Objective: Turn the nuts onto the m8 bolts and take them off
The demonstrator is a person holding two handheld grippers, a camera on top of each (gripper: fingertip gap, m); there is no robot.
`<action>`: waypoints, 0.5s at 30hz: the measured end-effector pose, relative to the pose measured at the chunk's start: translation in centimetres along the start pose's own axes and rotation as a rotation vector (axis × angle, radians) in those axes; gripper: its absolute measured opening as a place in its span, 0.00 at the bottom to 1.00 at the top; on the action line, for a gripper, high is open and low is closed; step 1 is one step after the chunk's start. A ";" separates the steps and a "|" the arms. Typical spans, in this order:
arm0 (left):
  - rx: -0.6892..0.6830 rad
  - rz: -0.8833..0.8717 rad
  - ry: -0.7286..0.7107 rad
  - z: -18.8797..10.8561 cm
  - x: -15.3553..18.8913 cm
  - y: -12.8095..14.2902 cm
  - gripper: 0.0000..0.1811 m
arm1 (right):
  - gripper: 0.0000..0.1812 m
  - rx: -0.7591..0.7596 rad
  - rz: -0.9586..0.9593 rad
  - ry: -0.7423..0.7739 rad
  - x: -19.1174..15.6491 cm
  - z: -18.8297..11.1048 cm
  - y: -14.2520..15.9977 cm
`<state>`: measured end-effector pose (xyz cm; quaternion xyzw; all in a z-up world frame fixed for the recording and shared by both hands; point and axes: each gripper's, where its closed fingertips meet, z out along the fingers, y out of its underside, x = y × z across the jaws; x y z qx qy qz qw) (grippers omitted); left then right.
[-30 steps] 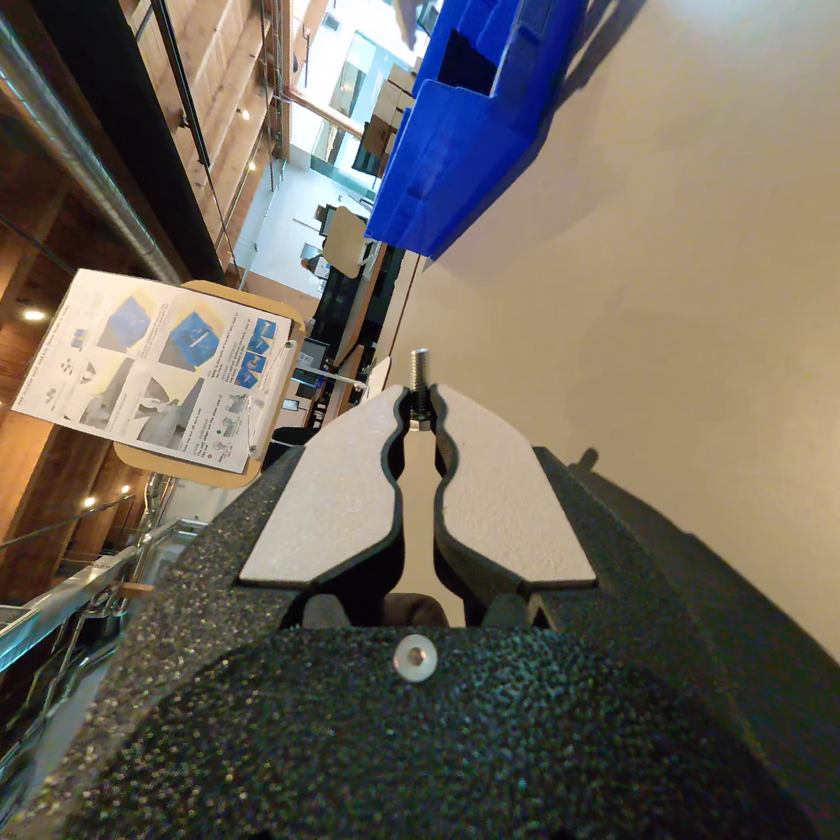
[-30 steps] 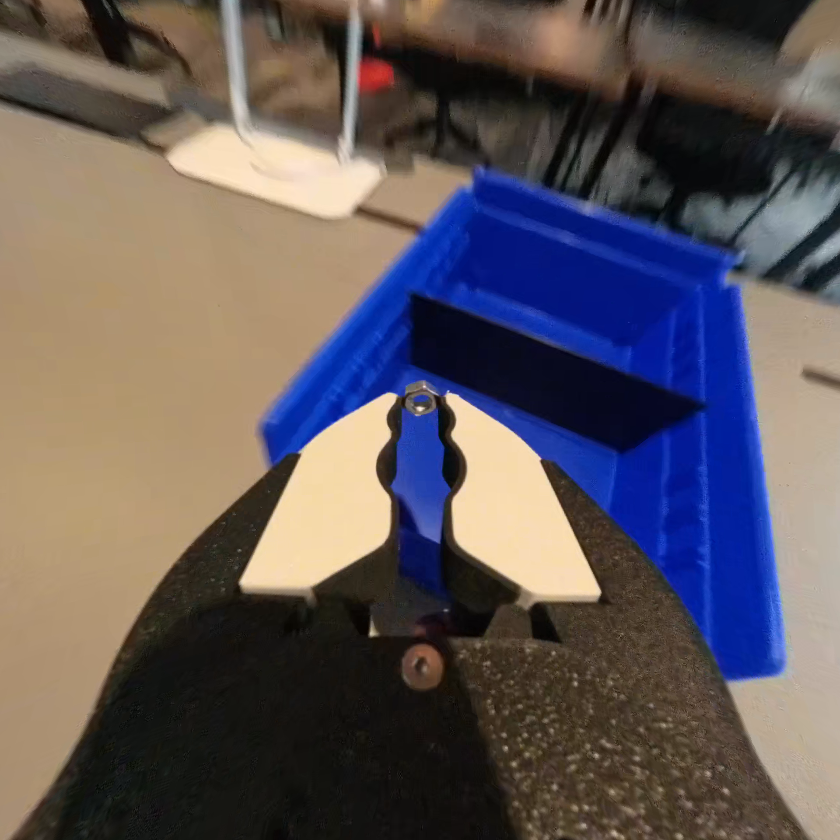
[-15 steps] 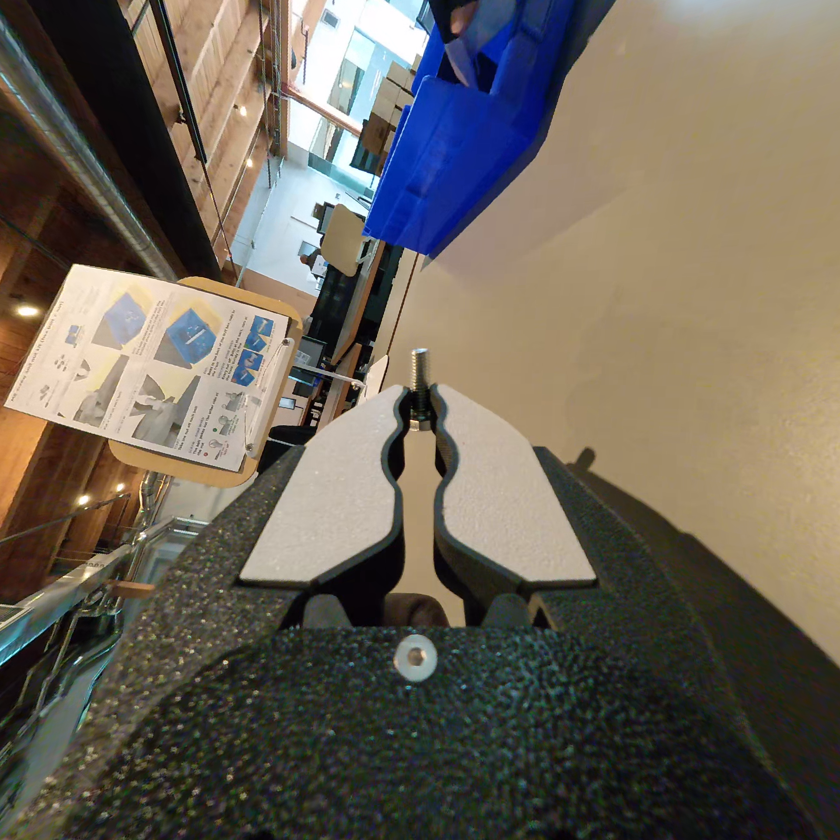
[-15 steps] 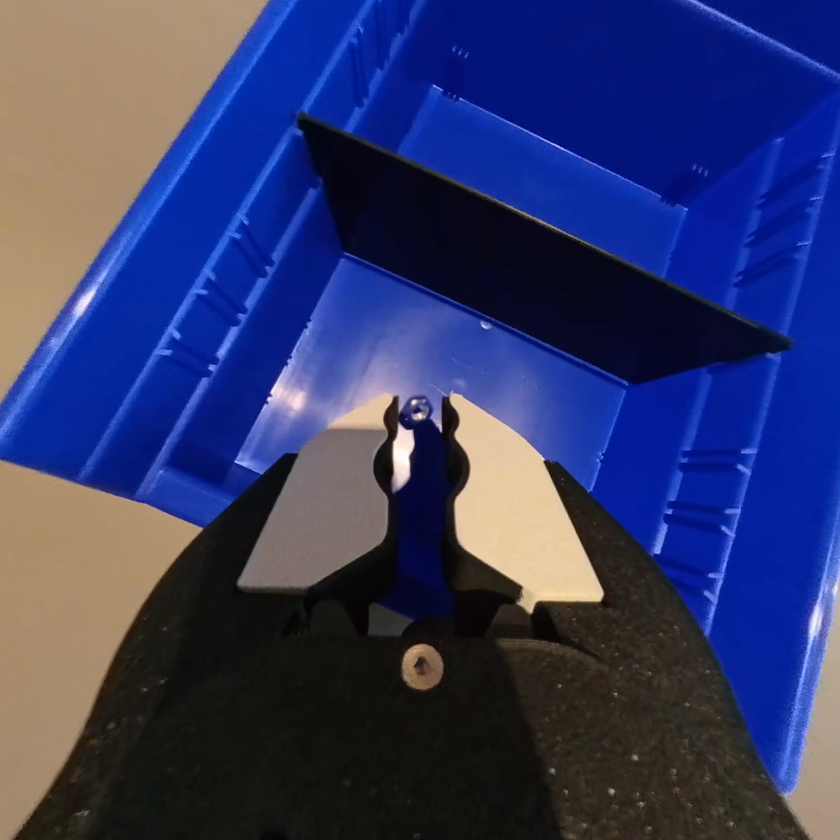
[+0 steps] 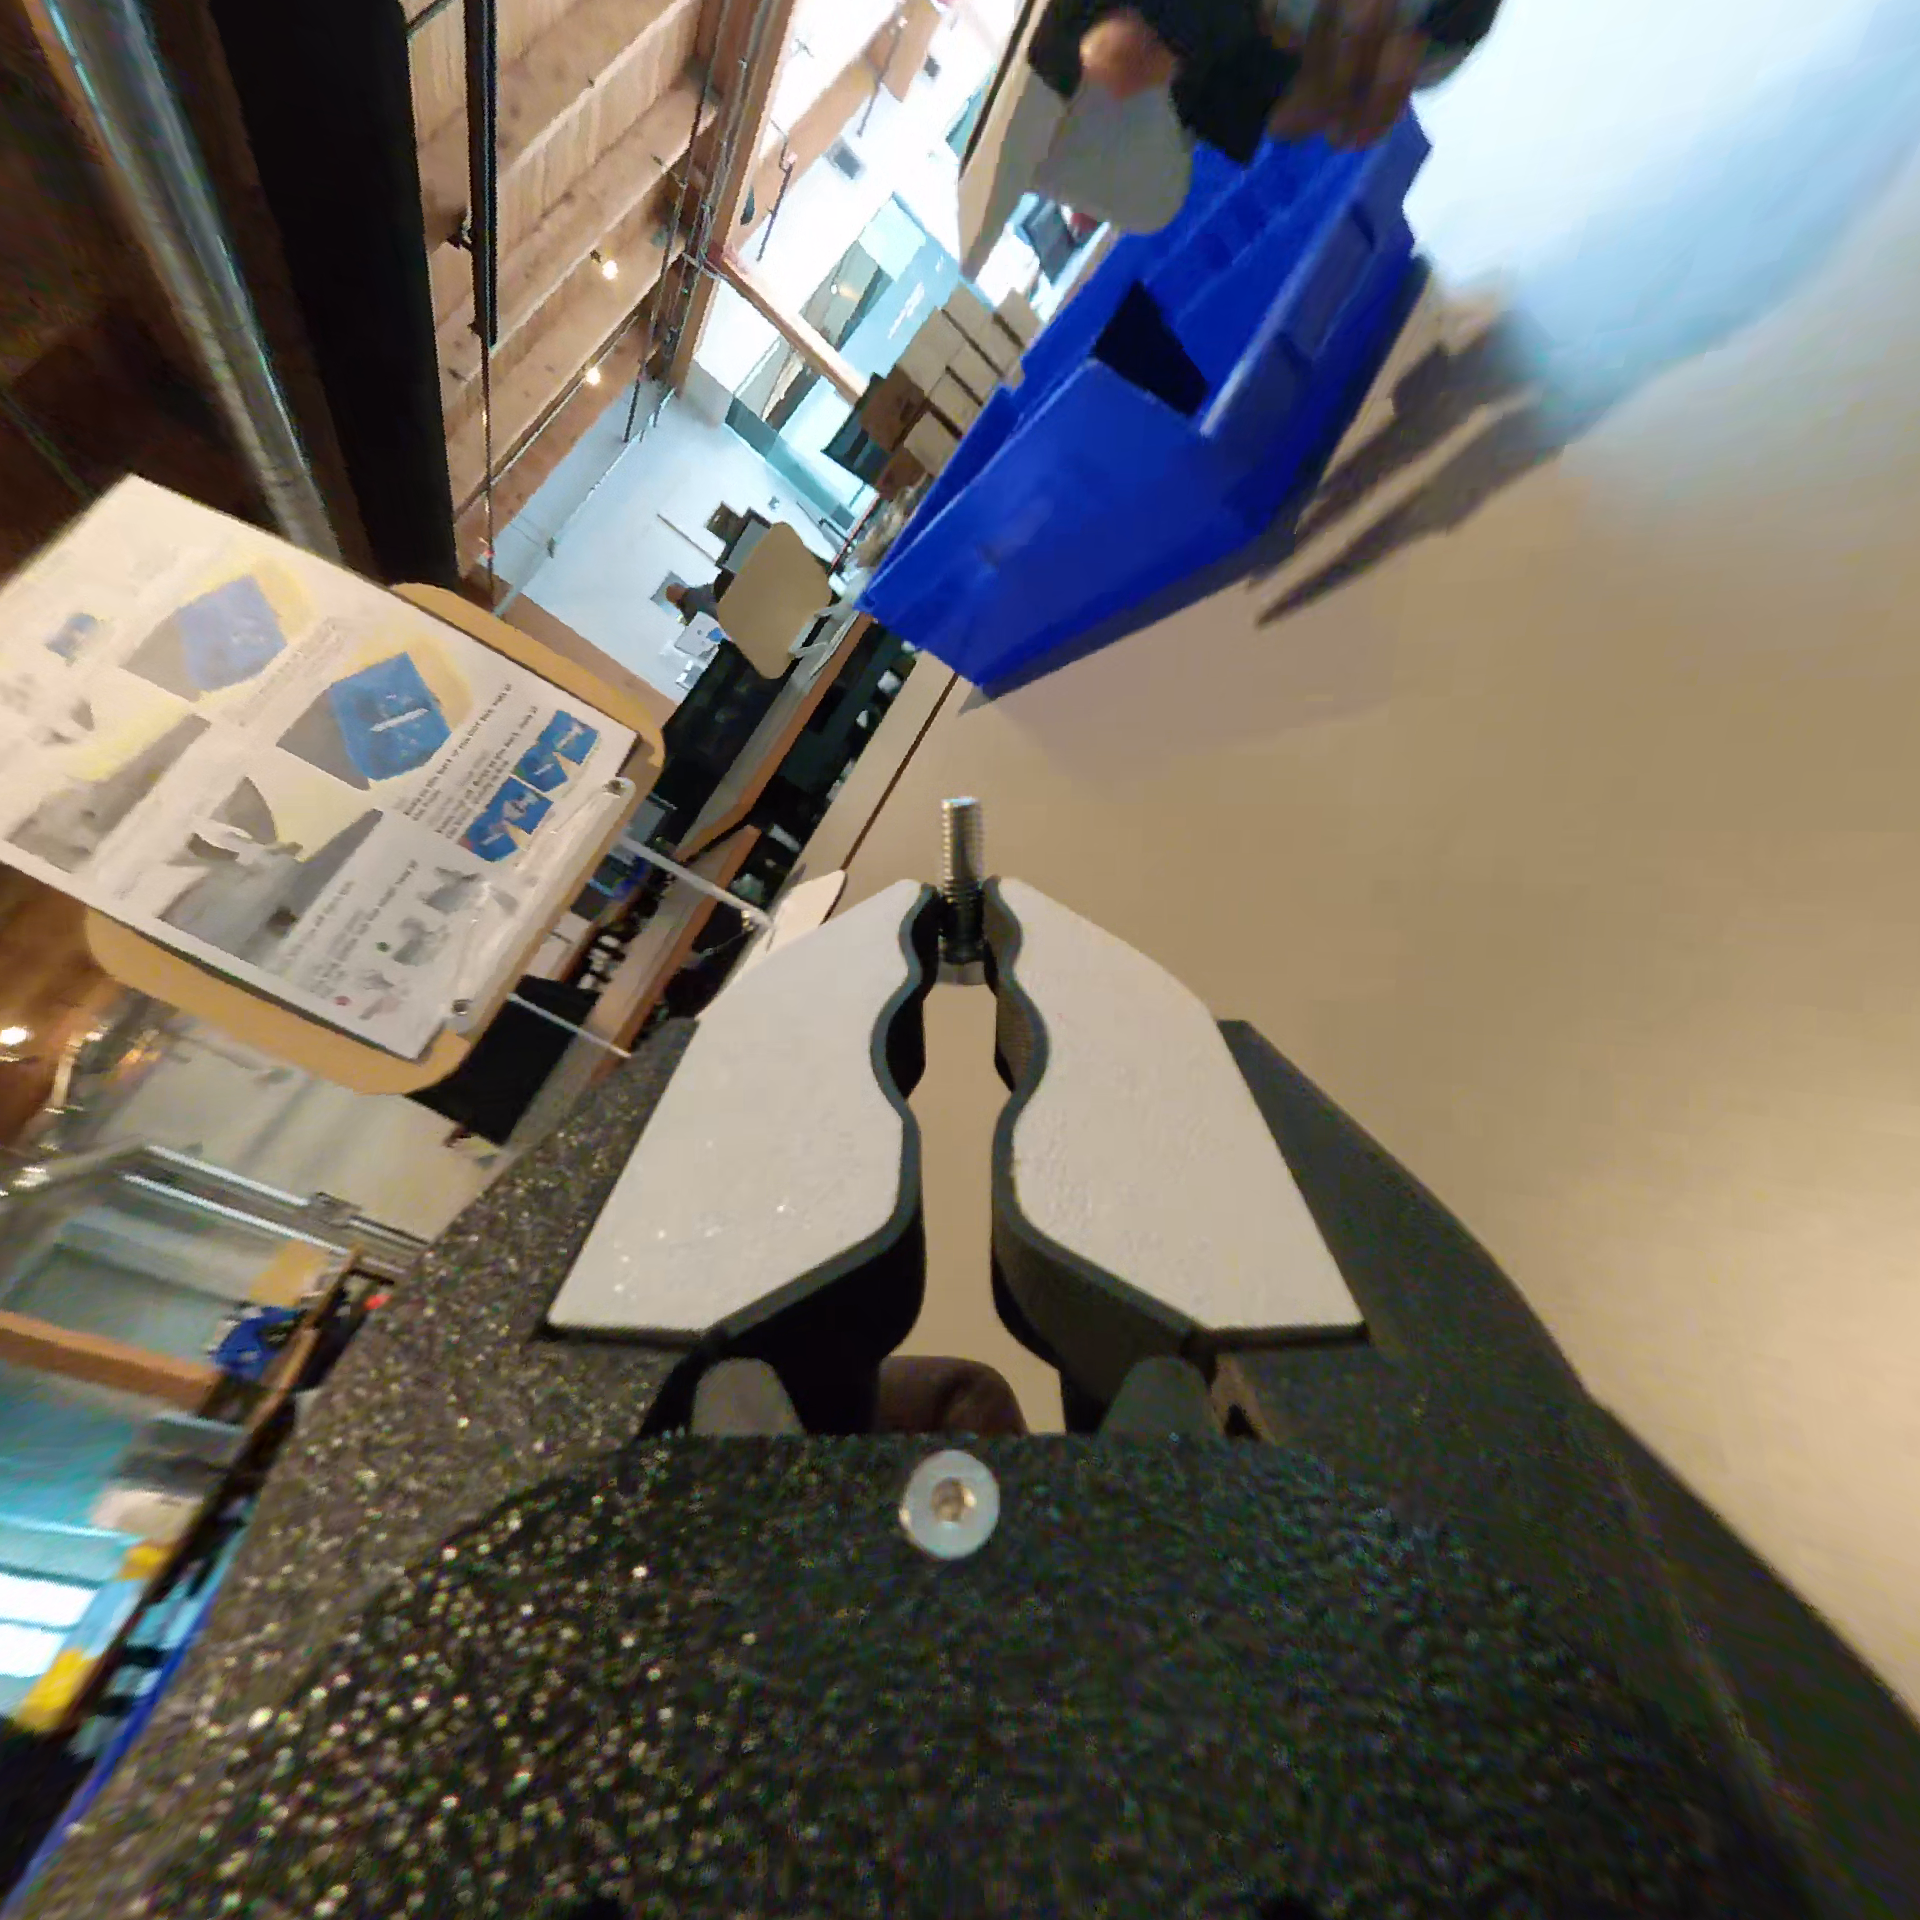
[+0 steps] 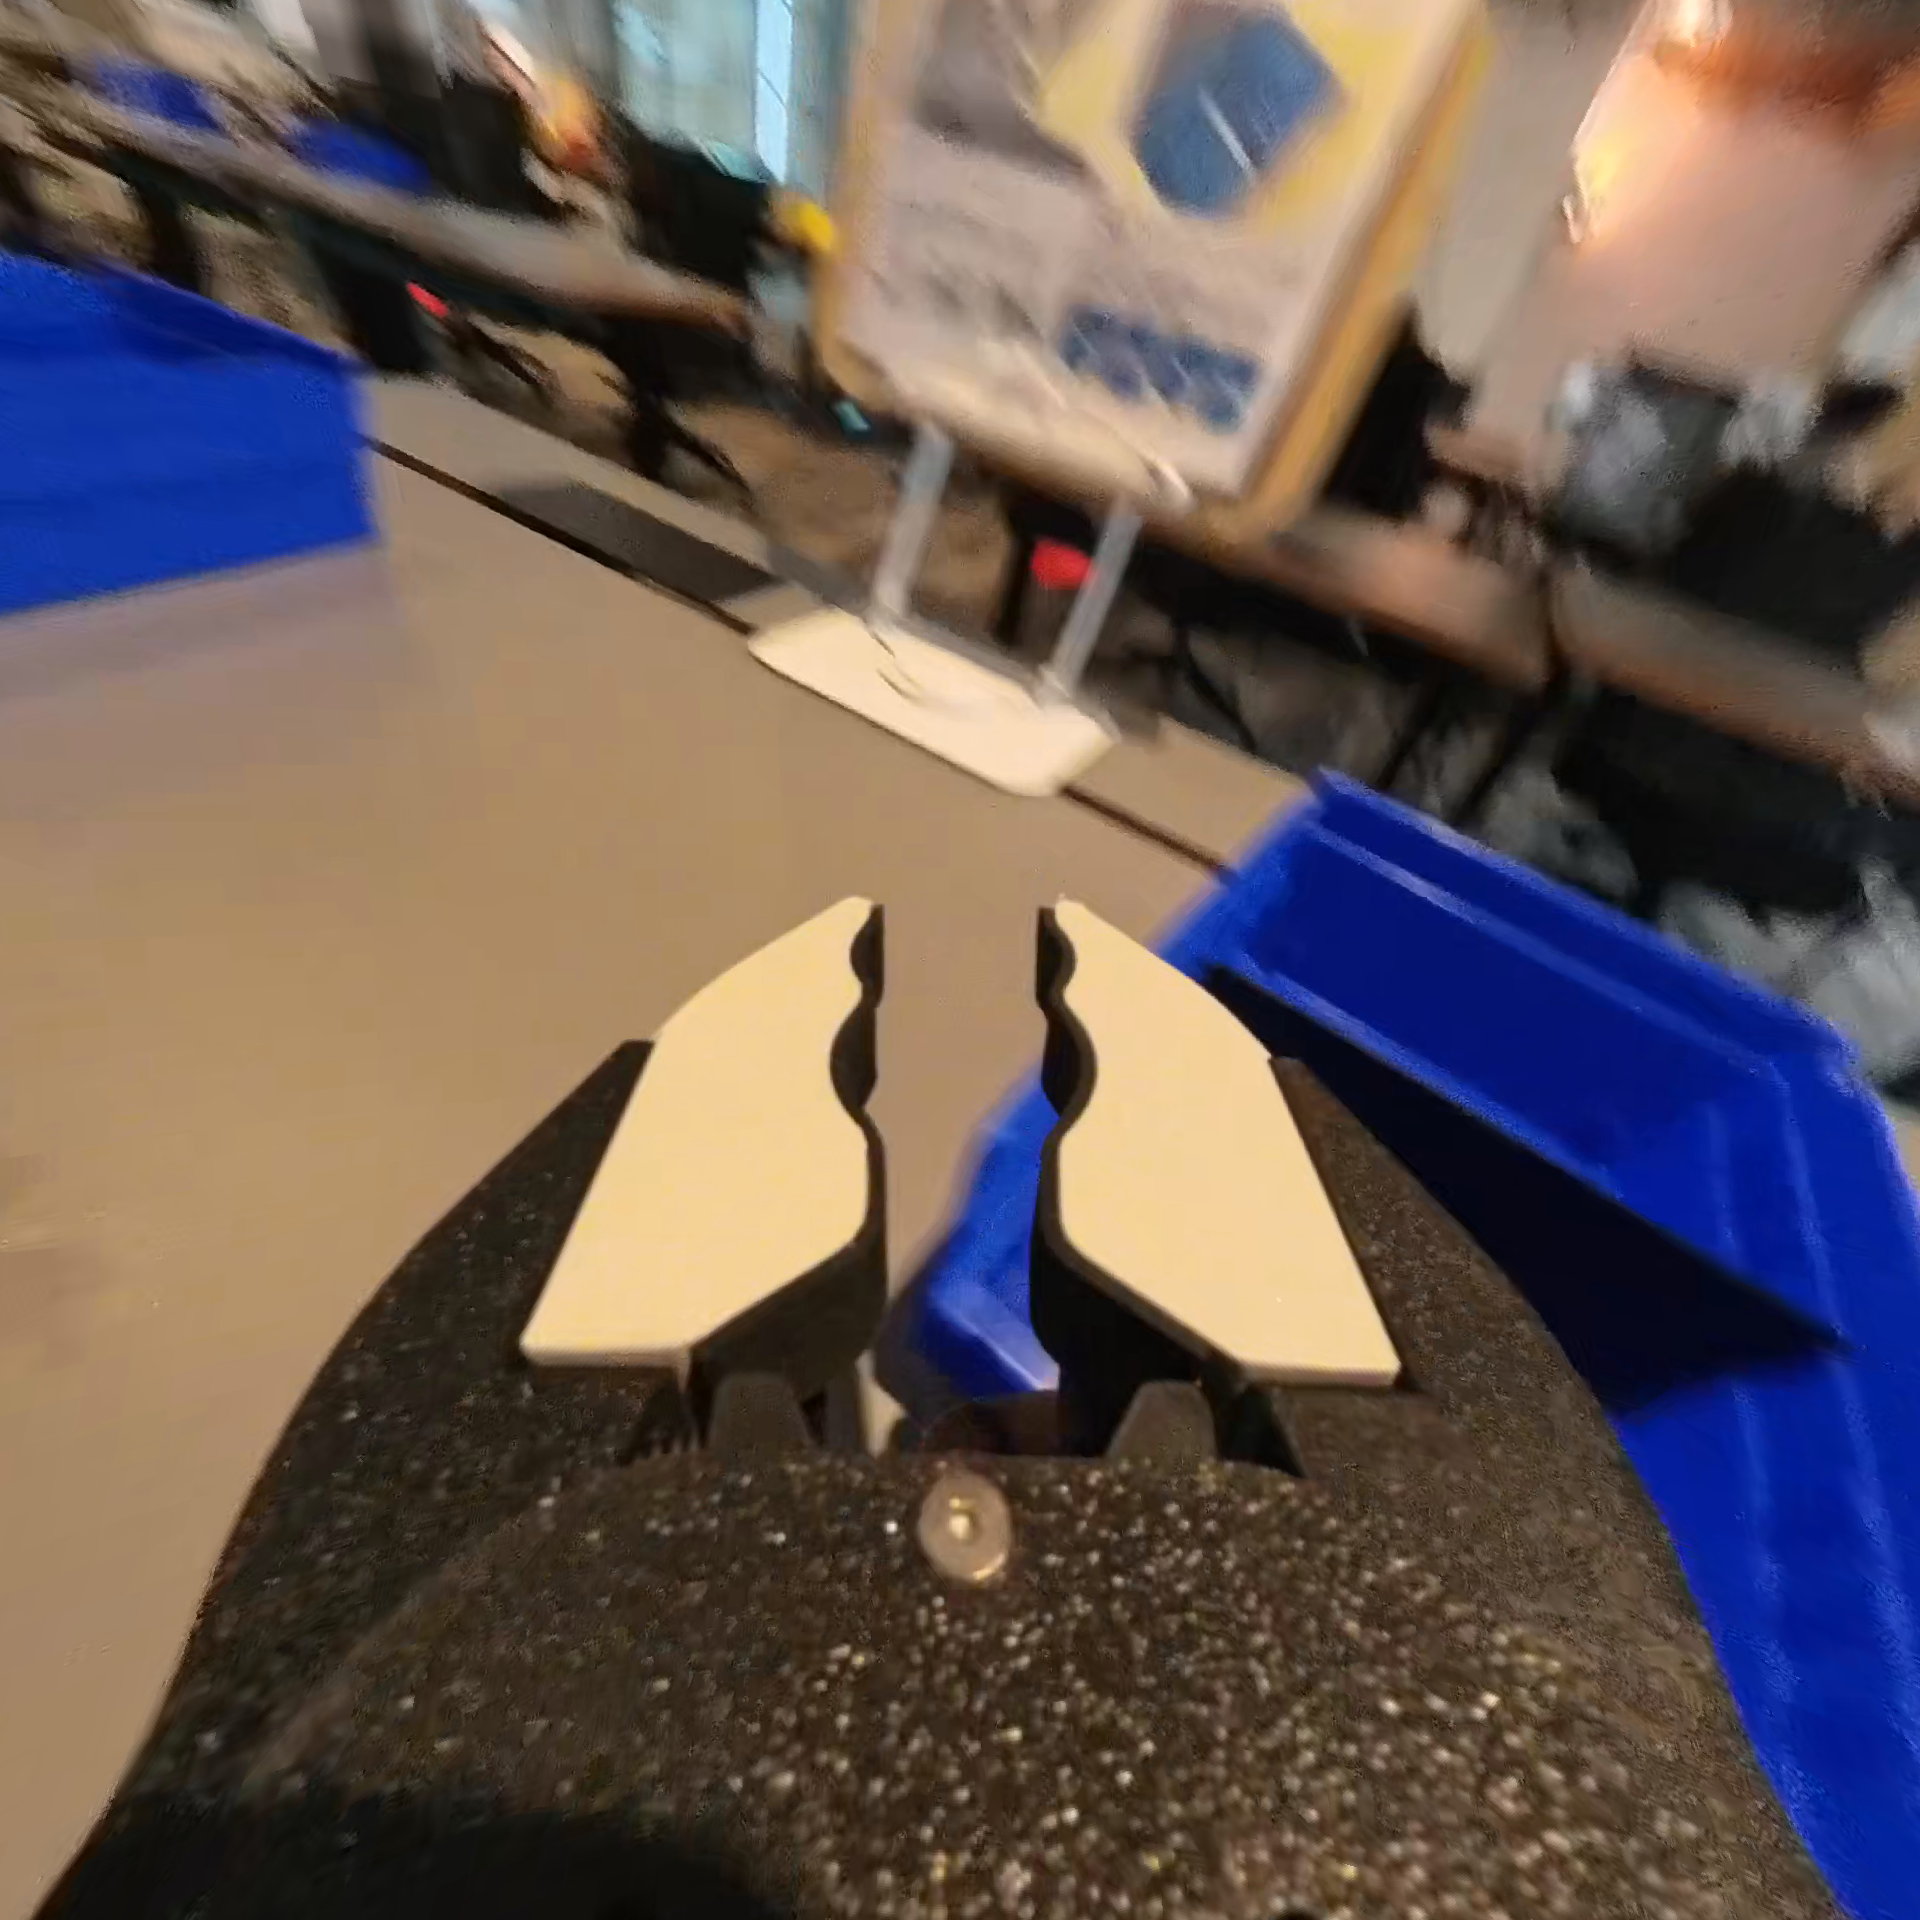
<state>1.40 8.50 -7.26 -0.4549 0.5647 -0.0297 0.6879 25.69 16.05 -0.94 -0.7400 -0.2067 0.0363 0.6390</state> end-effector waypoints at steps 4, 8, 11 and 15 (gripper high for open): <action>0.033 -0.134 0.012 0.1 -0.2 -0.8 0.04 | 0.12 0.187 -0.136 -0.300 -12.0 -1.1 -3.6; 0.003 -0.126 -0.055 0.1 -1.0 -0.3 0.04 | 0.14 0.109 -0.218 -0.527 -21.4 -0.3 -2.3; -0.035 -0.025 -0.094 0.1 -1.1 0.3 0.04 | 0.14 0.075 -0.184 -0.596 -24.5 0.3 -1.5; -0.040 0.067 -0.095 0.3 -0.5 0.0 0.04 | 0.13 0.025 -0.102 -0.670 -25.8 0.6 -0.5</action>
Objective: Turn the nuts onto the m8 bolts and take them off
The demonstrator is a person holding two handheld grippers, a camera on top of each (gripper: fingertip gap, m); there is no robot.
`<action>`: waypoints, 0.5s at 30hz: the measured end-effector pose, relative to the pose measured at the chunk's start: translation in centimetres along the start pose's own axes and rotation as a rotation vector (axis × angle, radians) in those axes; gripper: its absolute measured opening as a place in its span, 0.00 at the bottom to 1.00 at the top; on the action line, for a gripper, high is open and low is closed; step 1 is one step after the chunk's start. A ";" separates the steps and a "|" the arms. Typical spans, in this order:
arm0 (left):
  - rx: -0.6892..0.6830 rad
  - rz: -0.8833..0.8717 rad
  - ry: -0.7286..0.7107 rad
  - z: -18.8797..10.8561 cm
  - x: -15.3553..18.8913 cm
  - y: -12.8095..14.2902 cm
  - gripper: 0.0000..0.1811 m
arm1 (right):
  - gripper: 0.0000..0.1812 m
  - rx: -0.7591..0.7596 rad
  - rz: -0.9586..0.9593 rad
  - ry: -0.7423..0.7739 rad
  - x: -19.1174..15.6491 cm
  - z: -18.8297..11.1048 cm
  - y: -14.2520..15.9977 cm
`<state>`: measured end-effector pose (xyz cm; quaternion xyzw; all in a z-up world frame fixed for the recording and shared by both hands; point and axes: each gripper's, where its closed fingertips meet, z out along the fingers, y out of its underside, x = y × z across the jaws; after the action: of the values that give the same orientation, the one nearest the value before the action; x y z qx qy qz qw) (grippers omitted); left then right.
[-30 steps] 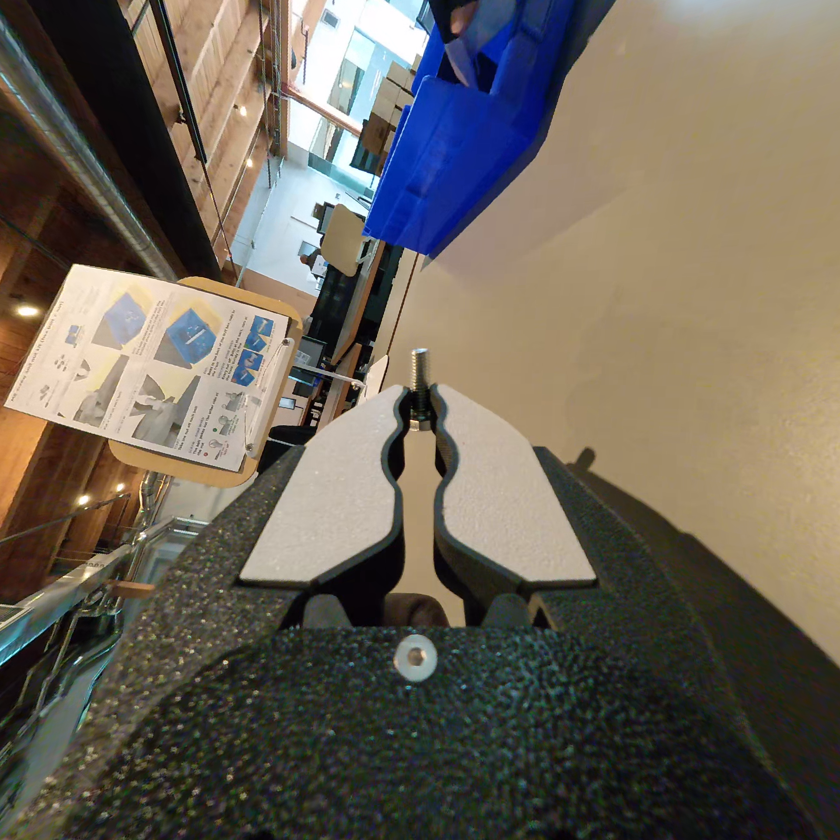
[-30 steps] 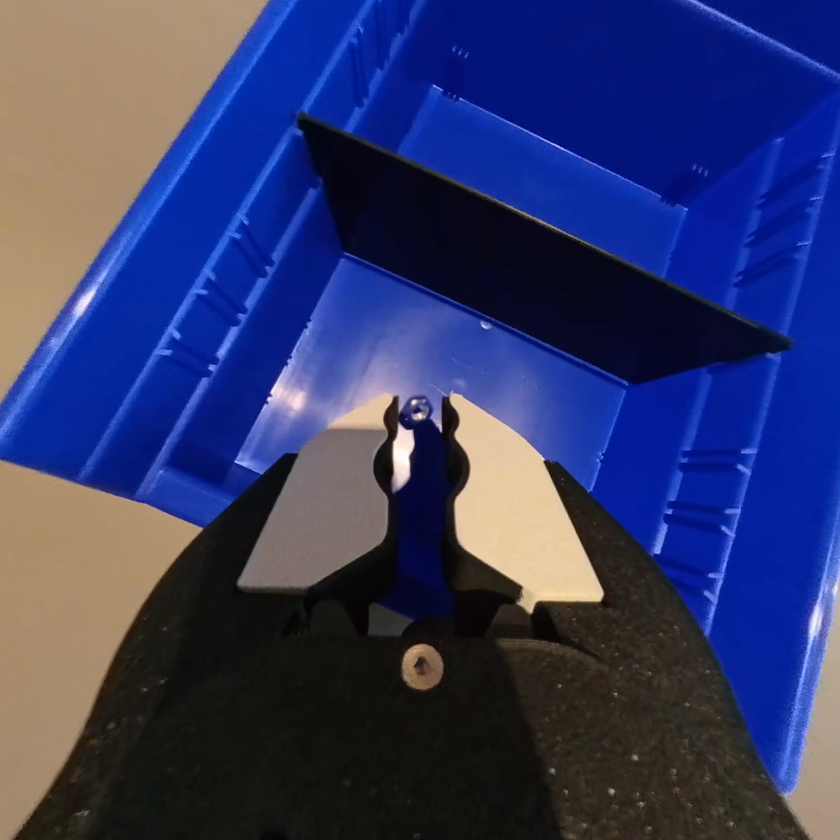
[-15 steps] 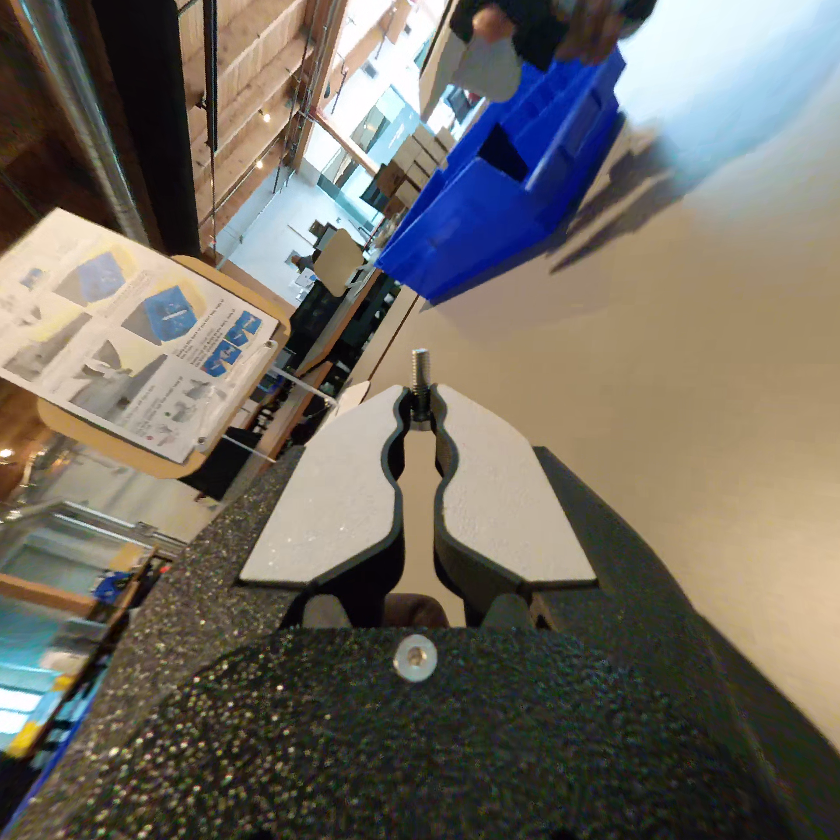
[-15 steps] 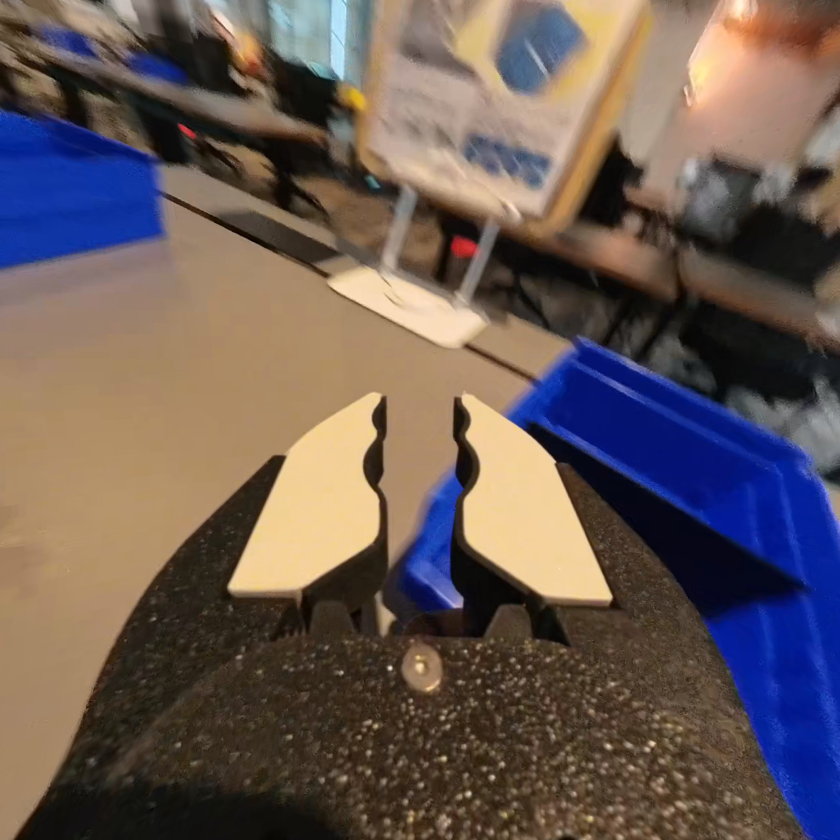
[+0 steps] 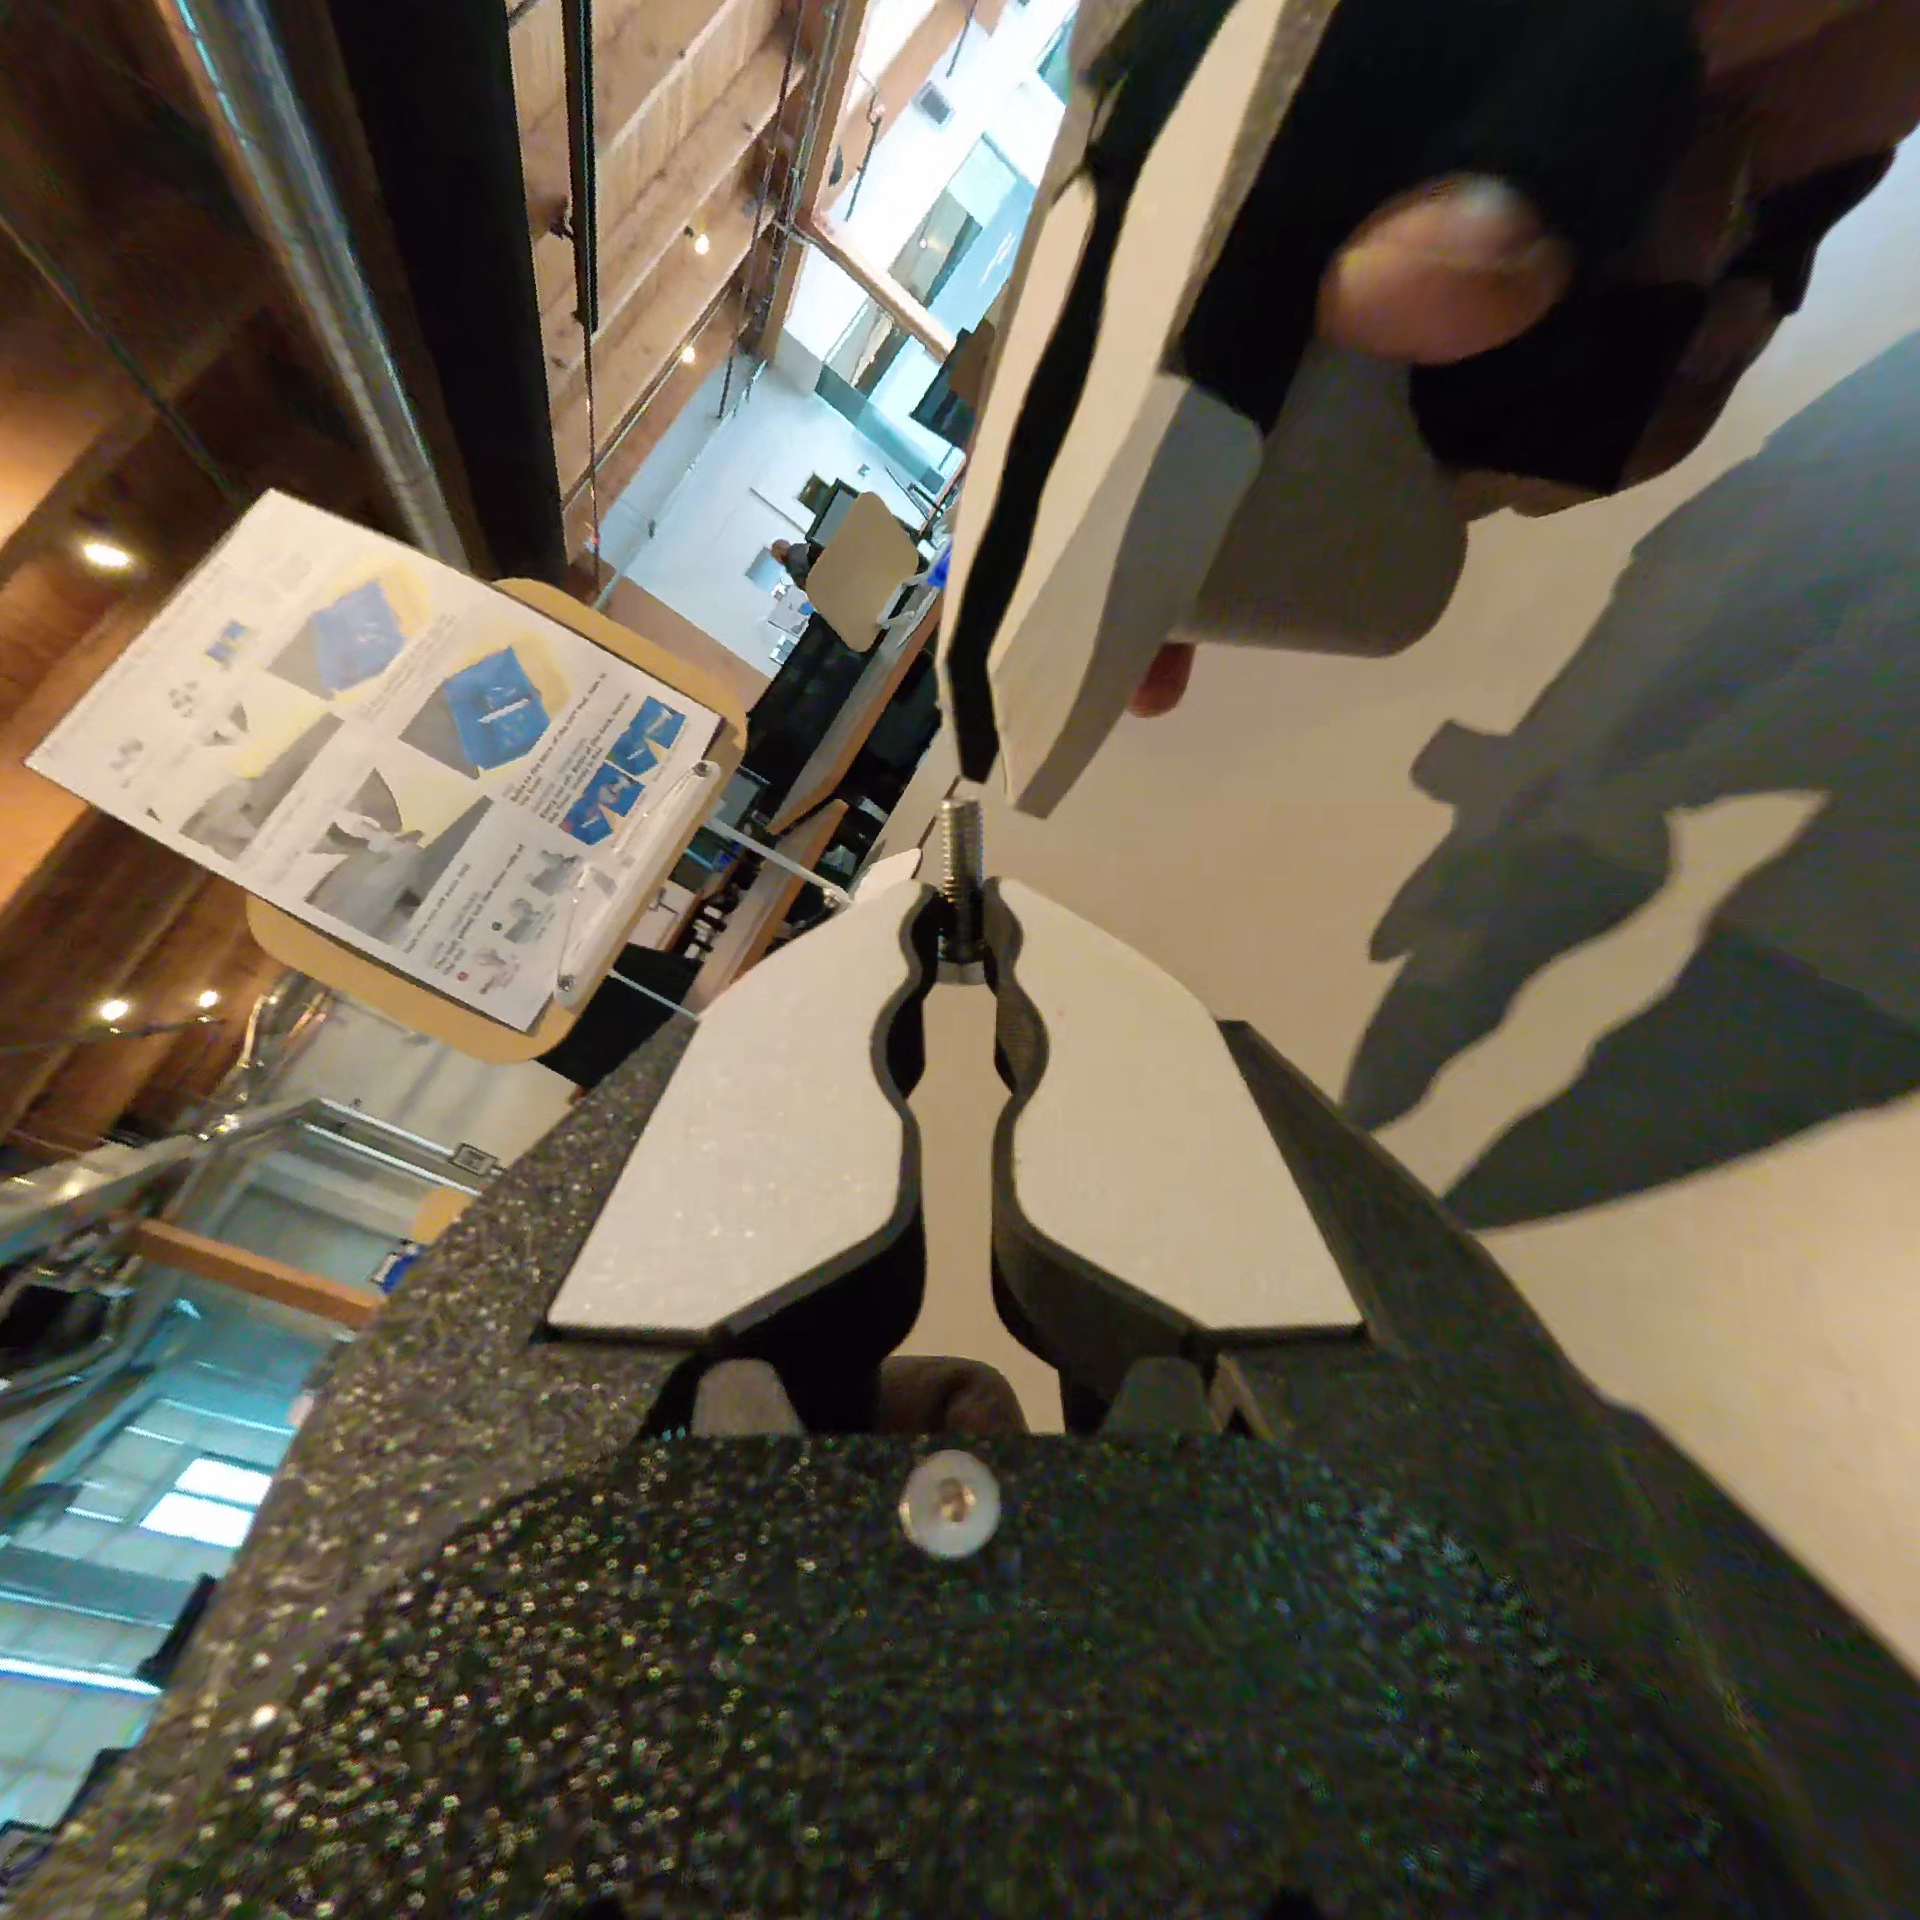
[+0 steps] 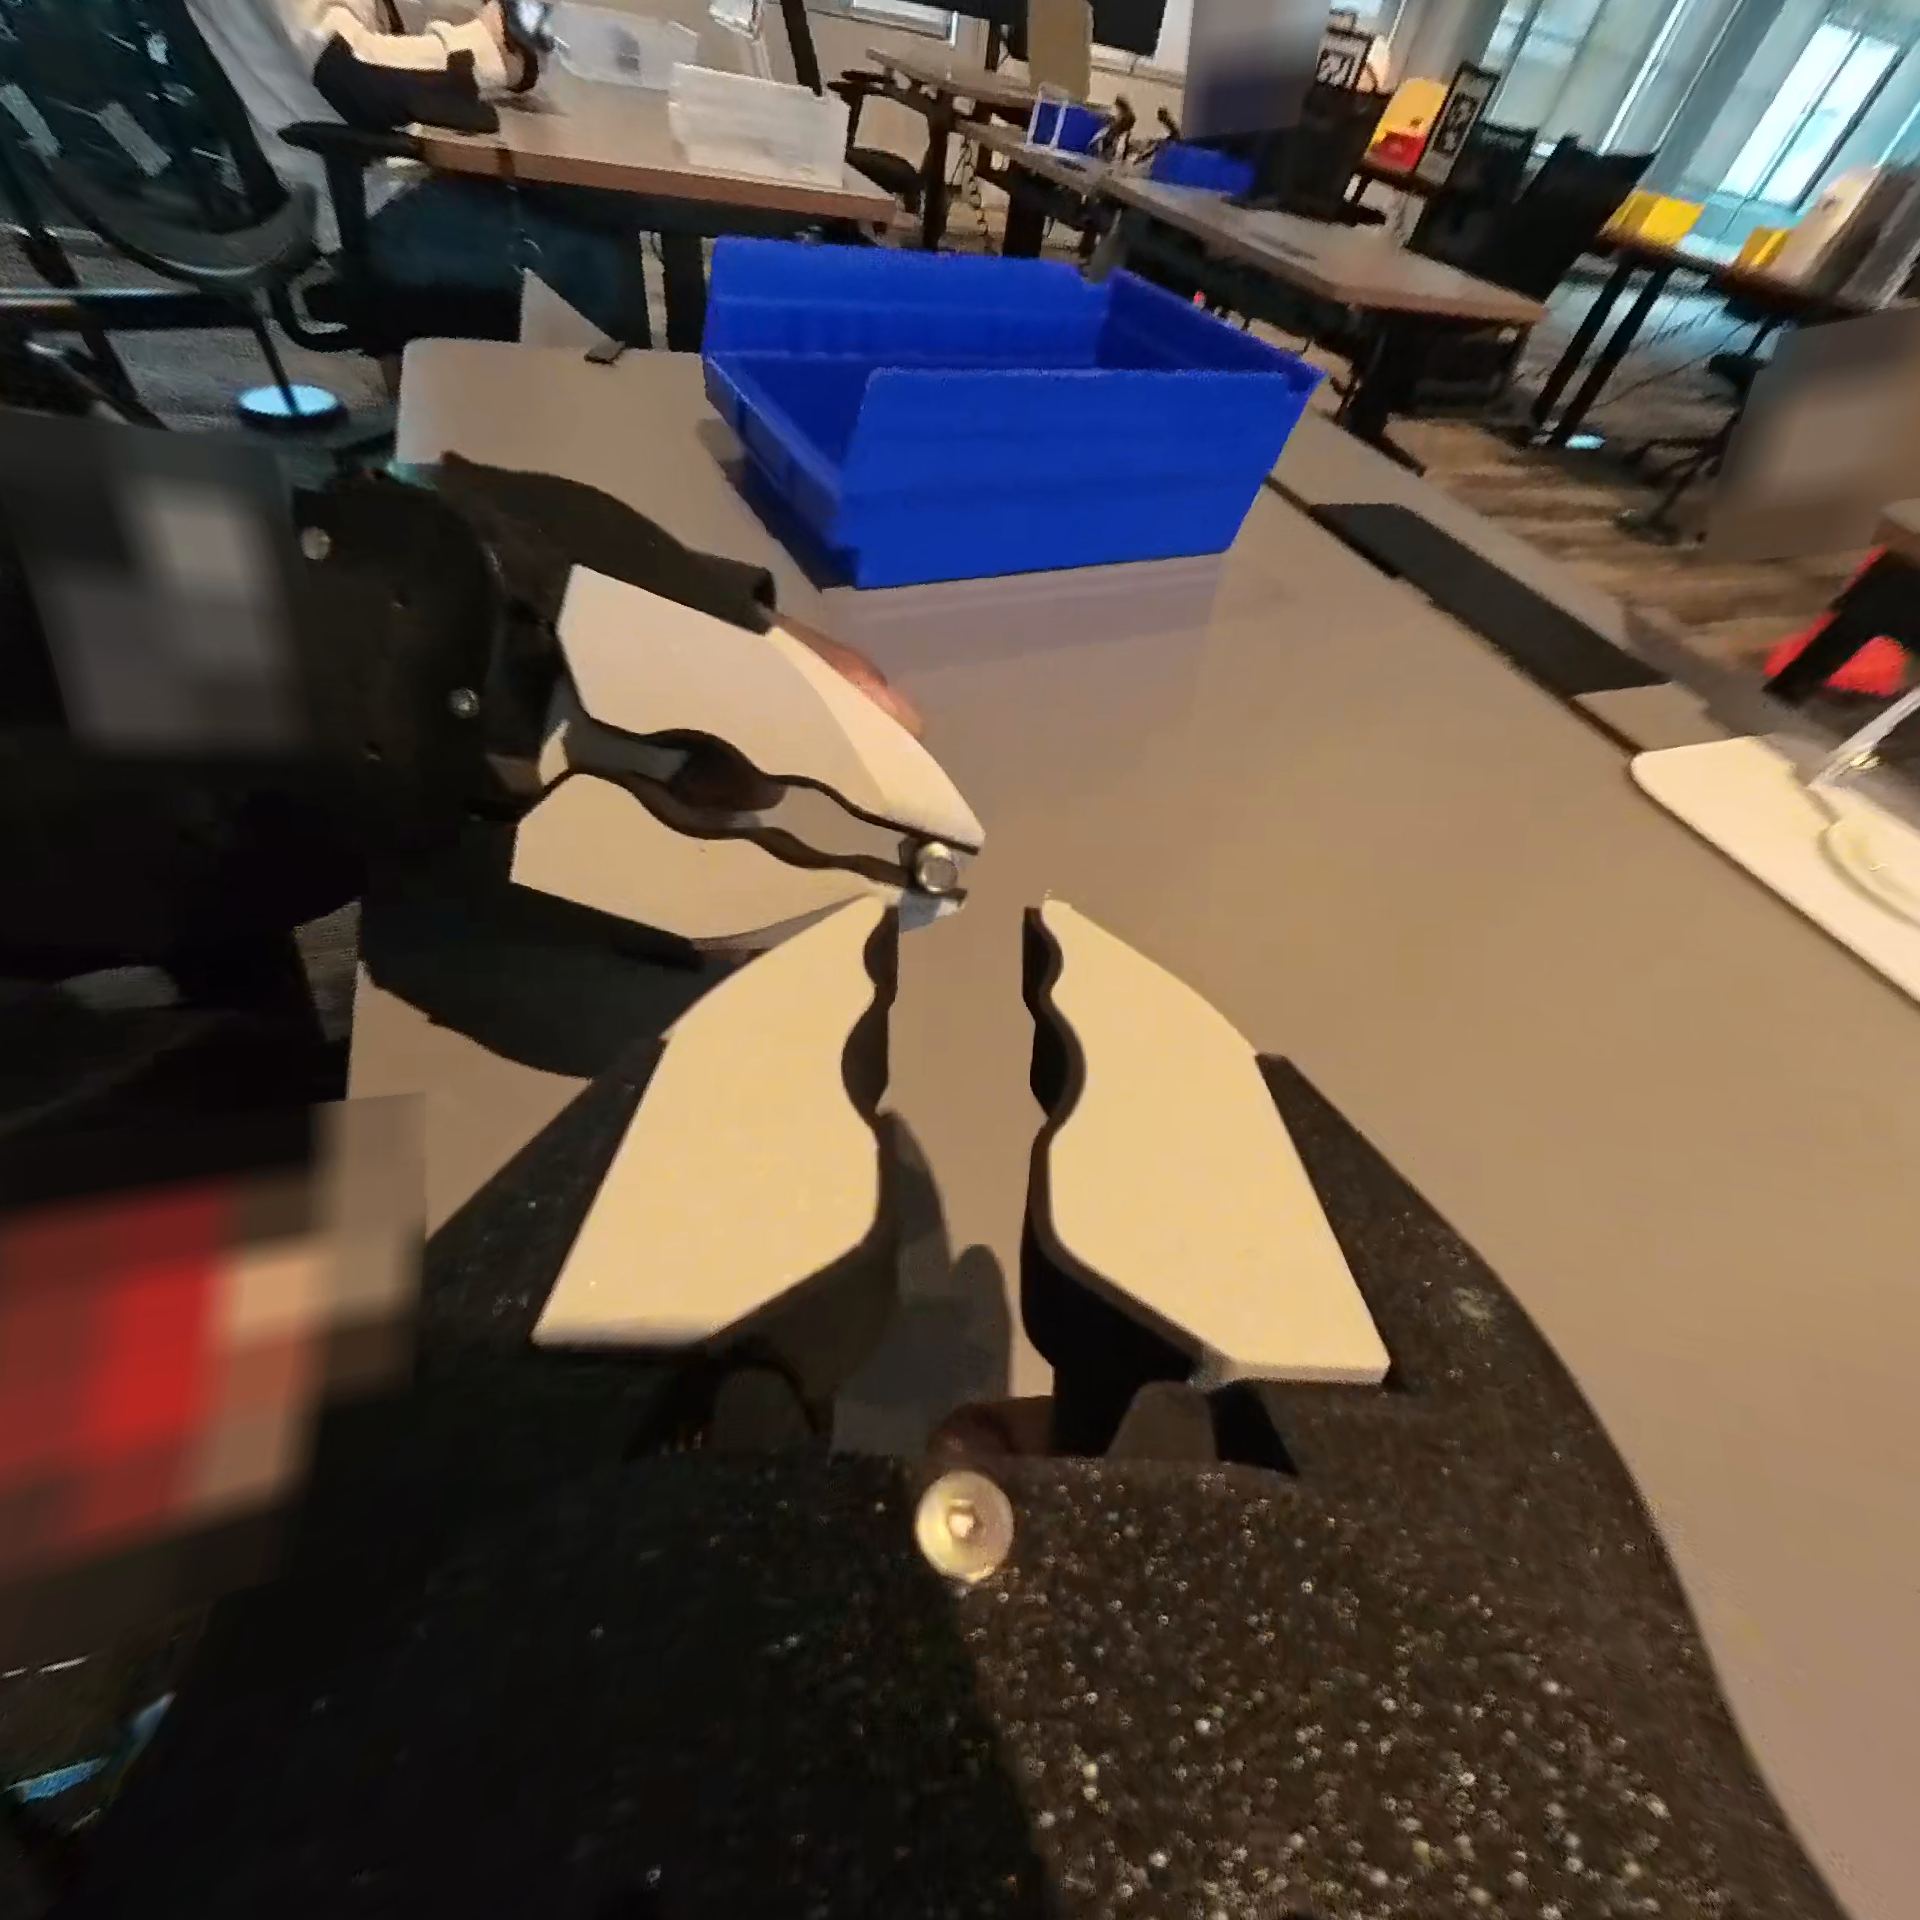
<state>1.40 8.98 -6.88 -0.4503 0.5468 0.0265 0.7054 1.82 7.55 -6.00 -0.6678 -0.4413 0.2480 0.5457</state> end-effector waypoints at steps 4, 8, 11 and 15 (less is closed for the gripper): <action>-0.003 0.059 0.010 0.1 0.5 0.0 0.04 | 0.11 -0.014 0.040 -0.024 -0.2 0.4 0.7; -0.013 0.101 0.017 0.2 1.0 -0.1 0.04 | 0.09 -0.022 0.037 -0.028 -0.6 0.6 0.8; -0.021 0.120 0.029 0.3 1.3 0.1 0.04 | 0.04 -0.030 0.038 -0.025 -0.7 0.7 0.9; -0.034 0.140 0.032 0.3 1.5 0.3 0.04 | 0.04 -0.058 0.042 -0.022 -0.7 0.9 1.4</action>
<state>2.10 8.67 -8.27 -0.4231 0.5879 0.0779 0.6851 1.21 7.37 -7.63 -0.6898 -0.4400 0.2538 0.5159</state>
